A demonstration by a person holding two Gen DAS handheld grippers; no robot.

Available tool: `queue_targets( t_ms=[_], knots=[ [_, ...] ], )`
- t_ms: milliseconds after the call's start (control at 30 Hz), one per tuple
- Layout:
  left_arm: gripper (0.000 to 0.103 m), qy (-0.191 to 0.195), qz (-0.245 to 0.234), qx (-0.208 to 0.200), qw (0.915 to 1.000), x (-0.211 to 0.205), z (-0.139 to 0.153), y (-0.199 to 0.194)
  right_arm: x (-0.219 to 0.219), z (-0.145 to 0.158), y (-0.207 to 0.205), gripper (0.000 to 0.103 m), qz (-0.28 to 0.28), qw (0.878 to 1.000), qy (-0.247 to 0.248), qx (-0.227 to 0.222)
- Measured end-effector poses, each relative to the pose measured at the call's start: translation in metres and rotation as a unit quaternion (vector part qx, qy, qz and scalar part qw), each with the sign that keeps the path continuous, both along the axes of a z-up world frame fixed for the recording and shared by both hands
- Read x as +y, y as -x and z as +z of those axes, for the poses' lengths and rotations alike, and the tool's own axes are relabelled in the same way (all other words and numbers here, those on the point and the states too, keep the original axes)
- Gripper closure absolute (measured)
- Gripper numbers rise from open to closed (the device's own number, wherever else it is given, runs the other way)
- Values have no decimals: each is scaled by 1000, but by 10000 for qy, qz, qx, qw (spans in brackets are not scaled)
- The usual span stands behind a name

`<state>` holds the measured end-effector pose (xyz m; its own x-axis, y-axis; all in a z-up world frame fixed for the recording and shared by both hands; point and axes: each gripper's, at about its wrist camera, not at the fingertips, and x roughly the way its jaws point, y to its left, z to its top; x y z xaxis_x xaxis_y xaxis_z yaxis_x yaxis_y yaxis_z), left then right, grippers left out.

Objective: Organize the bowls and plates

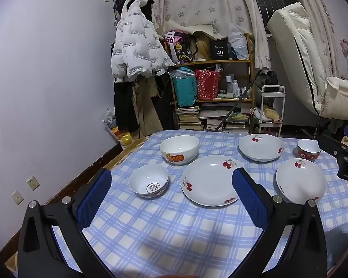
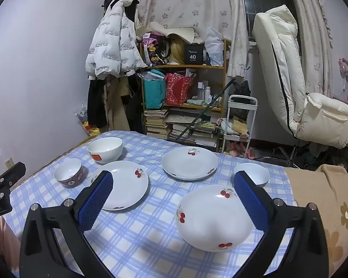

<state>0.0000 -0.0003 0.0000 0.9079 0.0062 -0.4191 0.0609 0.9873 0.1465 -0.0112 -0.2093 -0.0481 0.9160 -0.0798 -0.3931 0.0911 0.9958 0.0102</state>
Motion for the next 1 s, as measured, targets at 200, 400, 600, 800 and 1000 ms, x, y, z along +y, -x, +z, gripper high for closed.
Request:
queue_targets(
  t_ms=[200, 400, 600, 800, 1000],
  knots=[
    [1, -57, 17, -73, 10000, 0, 0, 1, 0, 0, 0, 0, 10, 10000, -4, -3],
    [1, -40, 118, -39, 9999, 0, 0, -1, 1, 0, 0, 0, 4, 10000, 19, 22],
    [1, -68, 126, -48, 9999, -3, 2, 0, 1, 0, 0, 0, -13, 10000, 36, 12],
    [1, -39, 143, -7, 9999, 3, -5, -4, 2, 0, 1, 0, -13, 10000, 36, 13],
    [1, -11, 71, -13, 10000, 2, -7, -2, 1, 0, 0, 0, -14, 10000, 32, 13]
  ],
)
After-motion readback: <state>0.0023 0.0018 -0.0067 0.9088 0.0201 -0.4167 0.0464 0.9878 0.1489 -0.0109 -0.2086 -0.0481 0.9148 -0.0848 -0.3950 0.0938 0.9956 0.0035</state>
